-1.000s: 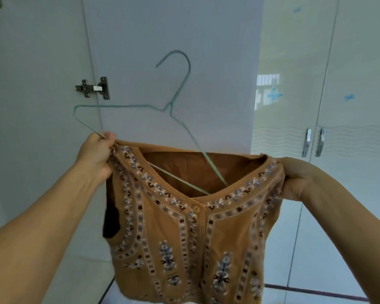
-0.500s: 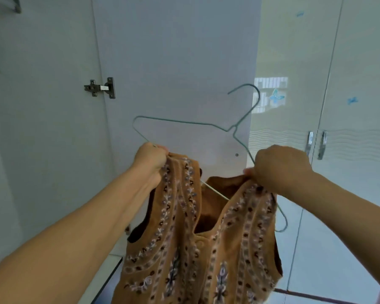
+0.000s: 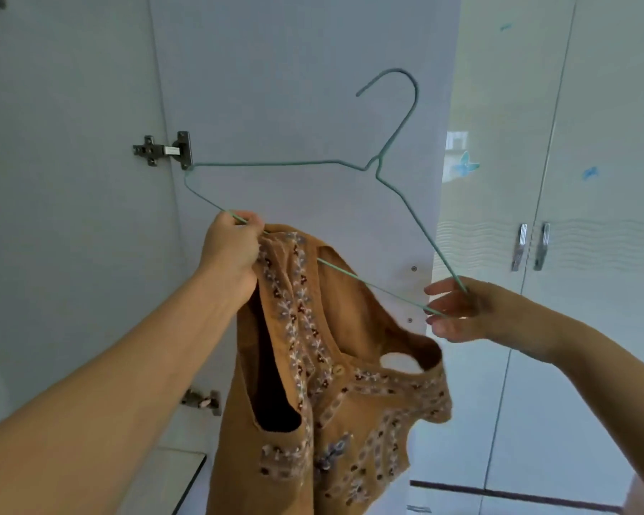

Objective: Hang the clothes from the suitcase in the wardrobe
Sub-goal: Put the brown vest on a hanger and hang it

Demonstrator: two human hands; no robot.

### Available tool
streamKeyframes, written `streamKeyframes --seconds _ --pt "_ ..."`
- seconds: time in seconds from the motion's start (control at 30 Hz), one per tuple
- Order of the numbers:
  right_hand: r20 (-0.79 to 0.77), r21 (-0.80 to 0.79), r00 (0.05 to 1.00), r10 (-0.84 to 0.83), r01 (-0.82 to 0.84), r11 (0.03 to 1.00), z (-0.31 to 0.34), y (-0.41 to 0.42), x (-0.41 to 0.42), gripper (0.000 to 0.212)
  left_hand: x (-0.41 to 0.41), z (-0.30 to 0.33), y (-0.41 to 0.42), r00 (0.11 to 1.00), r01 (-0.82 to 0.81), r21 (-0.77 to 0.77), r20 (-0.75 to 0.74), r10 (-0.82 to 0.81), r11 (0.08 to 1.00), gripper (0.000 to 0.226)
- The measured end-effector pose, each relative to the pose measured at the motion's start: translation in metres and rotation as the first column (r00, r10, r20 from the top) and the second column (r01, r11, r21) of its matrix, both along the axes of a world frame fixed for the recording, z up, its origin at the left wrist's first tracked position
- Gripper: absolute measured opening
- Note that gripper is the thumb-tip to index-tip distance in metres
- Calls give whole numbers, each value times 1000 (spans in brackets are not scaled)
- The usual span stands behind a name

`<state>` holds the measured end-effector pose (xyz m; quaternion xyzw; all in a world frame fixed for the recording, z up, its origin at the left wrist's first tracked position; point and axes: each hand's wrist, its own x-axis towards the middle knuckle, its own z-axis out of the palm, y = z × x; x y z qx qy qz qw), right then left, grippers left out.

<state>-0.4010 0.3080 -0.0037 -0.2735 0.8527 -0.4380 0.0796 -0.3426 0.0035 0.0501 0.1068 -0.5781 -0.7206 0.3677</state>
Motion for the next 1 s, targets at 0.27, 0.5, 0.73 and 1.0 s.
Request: streamKeyframes --seconds 0.27,0.5,0.73,1.0 --pt "-123 -336 988 97 -134 932 12 -46 22 40 0 6 -9 981 154 -133 138 -135 979 10" --pt "-372 -627 808 -457 144 765 26 -23 6 48 18 19 -47 940 298 38 164 -300 954 14" --pt "-237 -336 828 -508 421 843 -5 34 -18 83 30 38 -79 934 333 116 92 -344 936 16" --pt "-304 -280 890 -340 258 925 2 -13 19 85 32 39 -33 827 527 -206 349 -442 824 24"
